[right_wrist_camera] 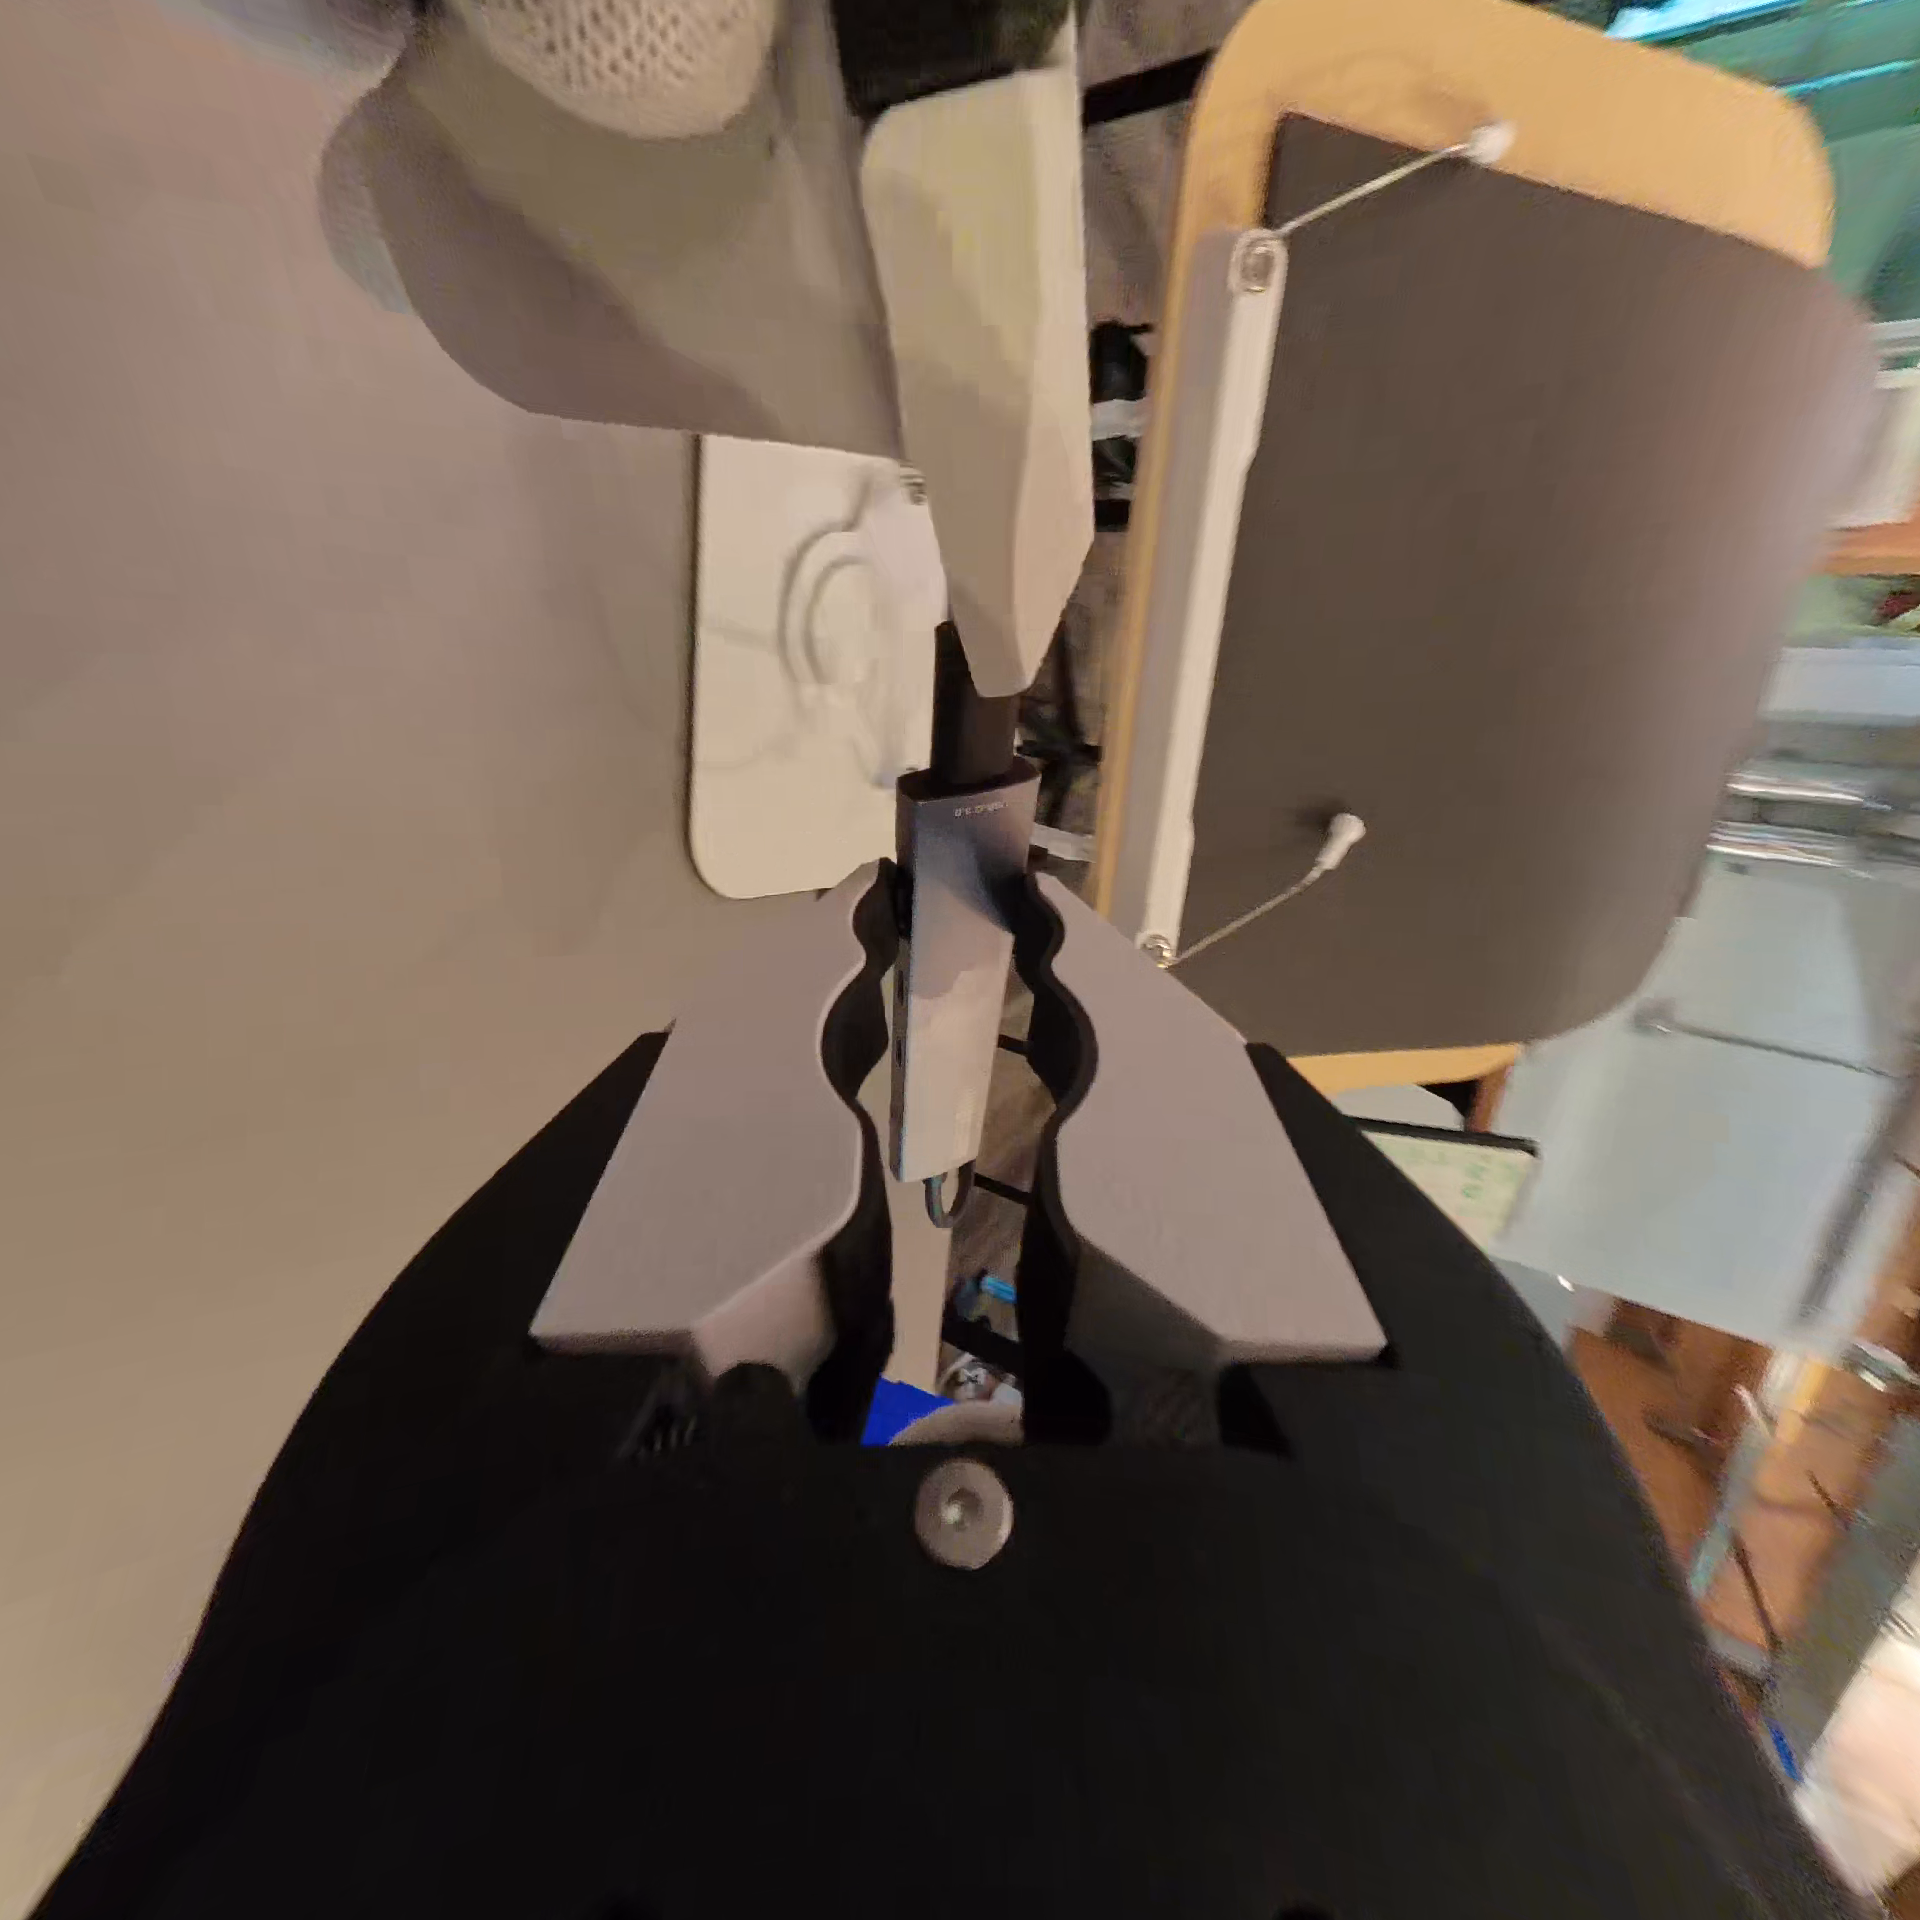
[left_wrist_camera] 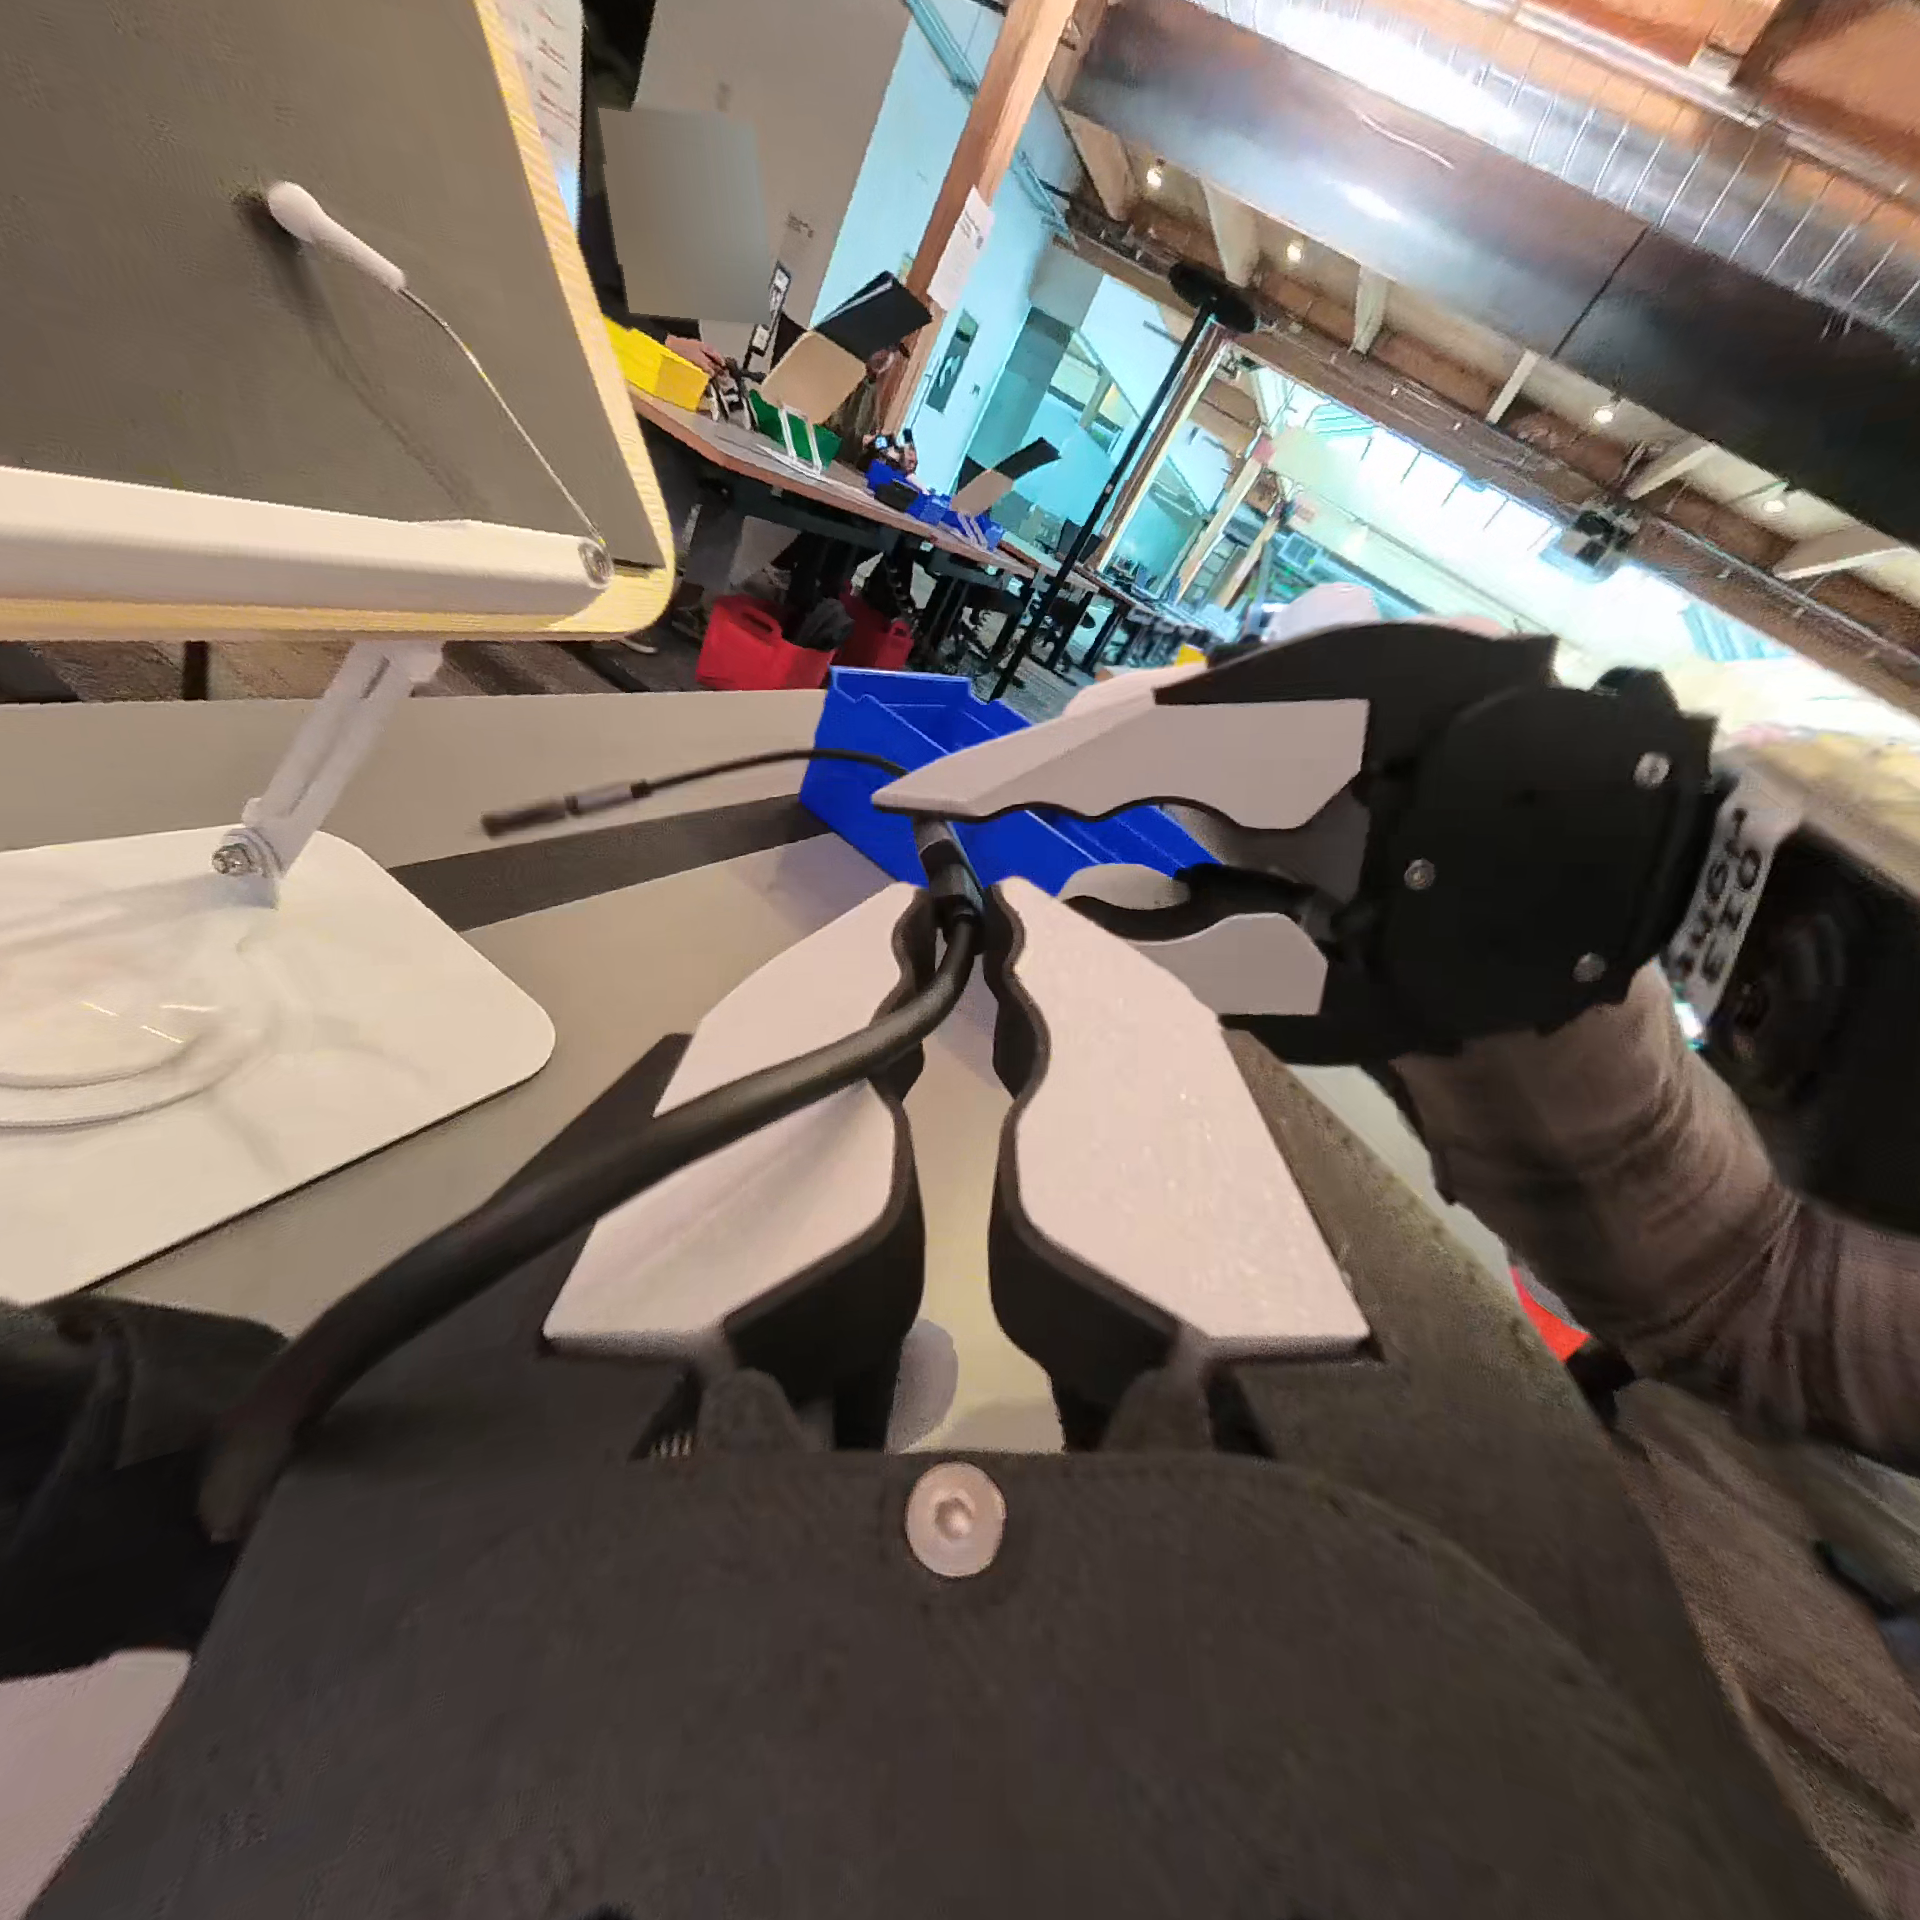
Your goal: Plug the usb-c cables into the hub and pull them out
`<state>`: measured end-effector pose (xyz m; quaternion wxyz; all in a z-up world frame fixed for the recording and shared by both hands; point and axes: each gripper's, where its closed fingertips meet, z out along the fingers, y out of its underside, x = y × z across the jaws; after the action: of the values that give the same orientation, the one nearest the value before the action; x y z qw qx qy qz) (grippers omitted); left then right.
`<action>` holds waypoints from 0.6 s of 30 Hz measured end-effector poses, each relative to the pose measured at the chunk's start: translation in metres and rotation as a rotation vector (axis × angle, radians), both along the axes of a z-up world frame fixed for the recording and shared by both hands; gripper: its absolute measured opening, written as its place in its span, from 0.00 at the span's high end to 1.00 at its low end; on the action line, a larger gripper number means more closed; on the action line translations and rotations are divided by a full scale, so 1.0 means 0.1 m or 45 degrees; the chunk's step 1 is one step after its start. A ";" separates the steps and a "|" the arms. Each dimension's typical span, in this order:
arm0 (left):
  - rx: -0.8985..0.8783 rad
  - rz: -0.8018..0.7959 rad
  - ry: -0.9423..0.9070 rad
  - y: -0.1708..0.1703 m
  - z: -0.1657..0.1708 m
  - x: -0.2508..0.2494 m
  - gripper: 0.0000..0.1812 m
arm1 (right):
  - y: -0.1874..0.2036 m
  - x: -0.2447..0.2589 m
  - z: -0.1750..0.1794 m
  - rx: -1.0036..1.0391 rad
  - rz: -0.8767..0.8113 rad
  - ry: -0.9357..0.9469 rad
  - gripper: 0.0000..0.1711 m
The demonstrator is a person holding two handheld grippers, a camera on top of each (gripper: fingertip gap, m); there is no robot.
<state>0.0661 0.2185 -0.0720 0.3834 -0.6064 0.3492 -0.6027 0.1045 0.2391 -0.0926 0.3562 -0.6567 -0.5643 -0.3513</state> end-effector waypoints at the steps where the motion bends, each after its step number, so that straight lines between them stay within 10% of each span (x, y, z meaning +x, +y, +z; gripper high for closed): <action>1: 0.000 -0.006 -0.008 0.00 0.01 -0.01 0.95 | 0.01 0.00 0.04 0.072 -0.005 -0.016 0.89; 6: 0.099 -0.059 0.020 -0.04 0.05 -0.04 0.96 | -0.06 -0.08 0.04 0.199 0.029 0.065 0.88; 18: 0.453 -0.442 0.240 -0.50 -0.13 -0.10 0.95 | -0.76 -0.33 -0.27 -0.943 0.304 0.938 0.81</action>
<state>0.0562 0.1686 -0.0855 0.3408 -0.5138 0.5827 -0.5295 0.0717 0.1630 -0.1201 0.3126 -0.7494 -0.5589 0.1682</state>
